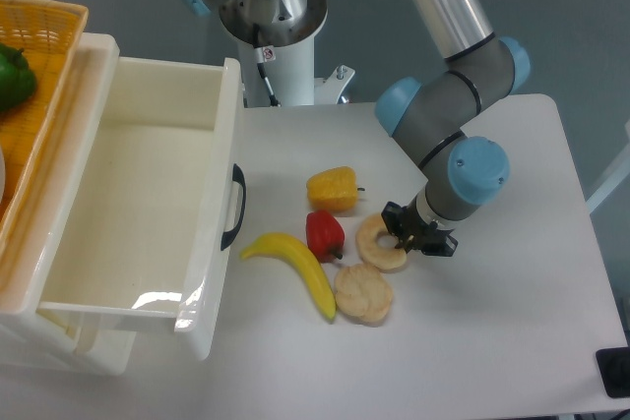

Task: Pick up the donuts
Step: 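Lift the donut and carry it away from the bread bun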

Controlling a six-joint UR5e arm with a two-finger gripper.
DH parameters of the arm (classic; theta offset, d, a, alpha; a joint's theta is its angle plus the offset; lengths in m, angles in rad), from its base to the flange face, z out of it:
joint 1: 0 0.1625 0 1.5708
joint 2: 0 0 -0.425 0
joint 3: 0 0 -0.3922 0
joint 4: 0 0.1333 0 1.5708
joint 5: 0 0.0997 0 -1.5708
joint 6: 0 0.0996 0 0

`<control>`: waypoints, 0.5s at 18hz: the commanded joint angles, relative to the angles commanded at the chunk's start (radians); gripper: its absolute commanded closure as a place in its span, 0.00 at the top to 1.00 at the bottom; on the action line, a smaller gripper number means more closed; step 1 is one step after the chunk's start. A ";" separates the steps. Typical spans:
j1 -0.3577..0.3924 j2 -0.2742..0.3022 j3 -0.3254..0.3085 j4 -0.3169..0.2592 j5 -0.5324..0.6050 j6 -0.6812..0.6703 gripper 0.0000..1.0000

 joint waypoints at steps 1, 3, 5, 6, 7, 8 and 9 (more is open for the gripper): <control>-0.002 -0.002 0.014 0.000 0.000 0.002 0.09; 0.000 -0.008 0.043 0.002 0.000 0.002 0.04; 0.002 -0.023 0.092 0.000 0.003 0.002 0.03; 0.002 -0.029 0.113 -0.003 0.005 0.003 0.03; 0.005 -0.032 0.124 -0.003 0.006 0.008 0.03; 0.011 -0.037 0.135 -0.002 0.018 0.038 0.02; 0.018 -0.040 0.149 -0.002 0.047 0.090 0.02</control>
